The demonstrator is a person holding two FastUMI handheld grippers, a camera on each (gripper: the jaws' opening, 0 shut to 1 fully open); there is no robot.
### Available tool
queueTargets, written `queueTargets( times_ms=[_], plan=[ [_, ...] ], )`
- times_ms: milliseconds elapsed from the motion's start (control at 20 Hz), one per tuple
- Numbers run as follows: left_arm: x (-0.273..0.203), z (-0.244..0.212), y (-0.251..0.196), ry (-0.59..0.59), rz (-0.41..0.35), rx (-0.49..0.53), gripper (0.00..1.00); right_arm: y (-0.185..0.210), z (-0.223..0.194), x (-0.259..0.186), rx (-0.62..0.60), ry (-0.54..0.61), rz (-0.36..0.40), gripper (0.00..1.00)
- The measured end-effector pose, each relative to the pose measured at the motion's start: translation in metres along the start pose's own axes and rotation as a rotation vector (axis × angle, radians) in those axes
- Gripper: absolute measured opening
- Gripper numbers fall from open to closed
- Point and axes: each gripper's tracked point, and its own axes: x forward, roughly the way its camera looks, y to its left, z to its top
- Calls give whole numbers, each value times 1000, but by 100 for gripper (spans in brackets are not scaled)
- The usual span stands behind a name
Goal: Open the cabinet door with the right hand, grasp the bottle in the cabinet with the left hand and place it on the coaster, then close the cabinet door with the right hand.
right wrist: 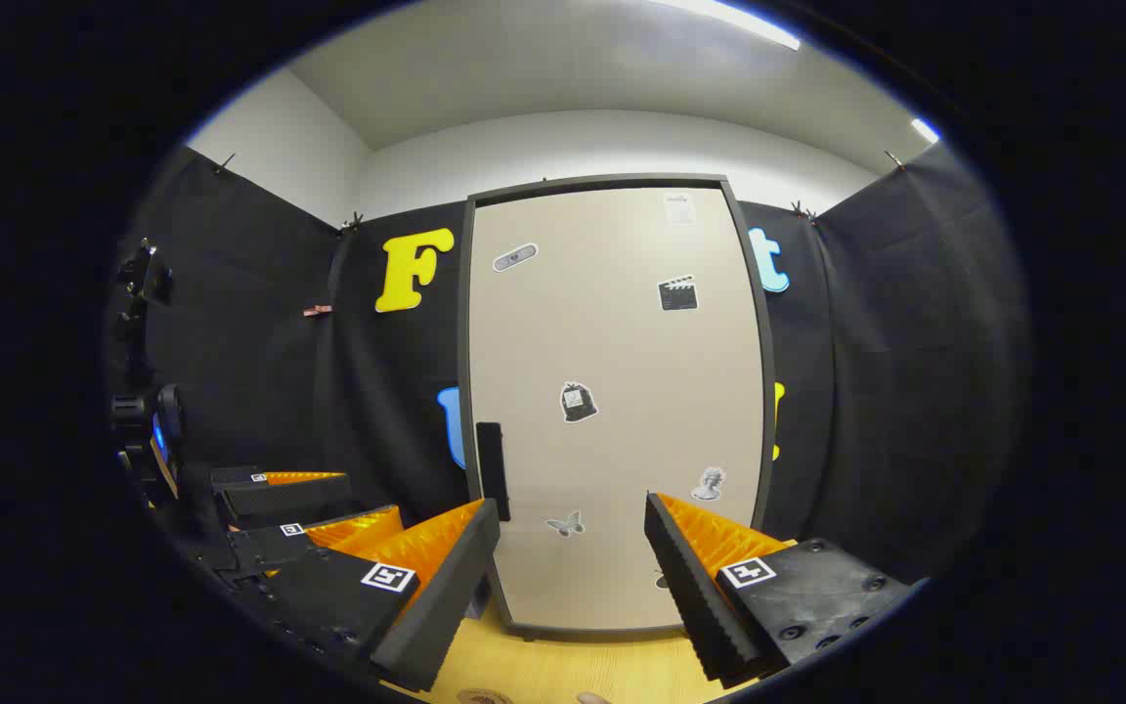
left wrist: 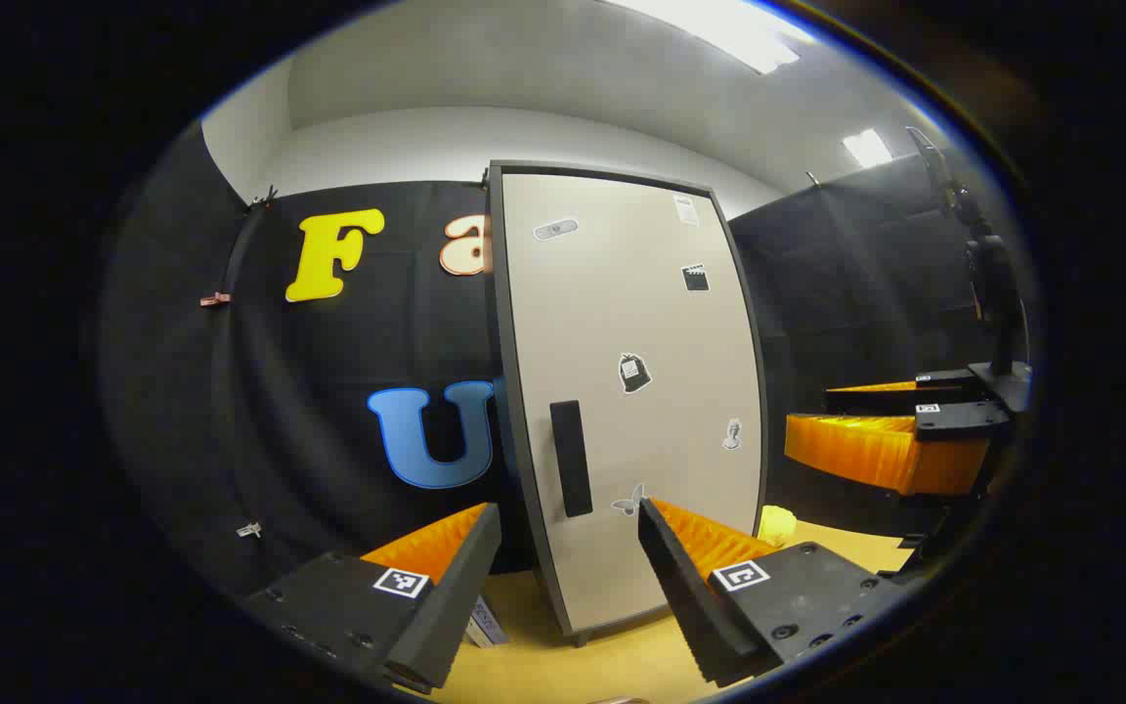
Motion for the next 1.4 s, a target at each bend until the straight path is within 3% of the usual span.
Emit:
queueTargets(
  times_ms=[250,1400],
  plan=[
    [6,-9,11,10,-17,-12,90,6,-4,5,1,9,-38,98],
    [-21,-23,21,30,-2,-126,90,41,-9,11,-13,26,19,98]
  ],
)
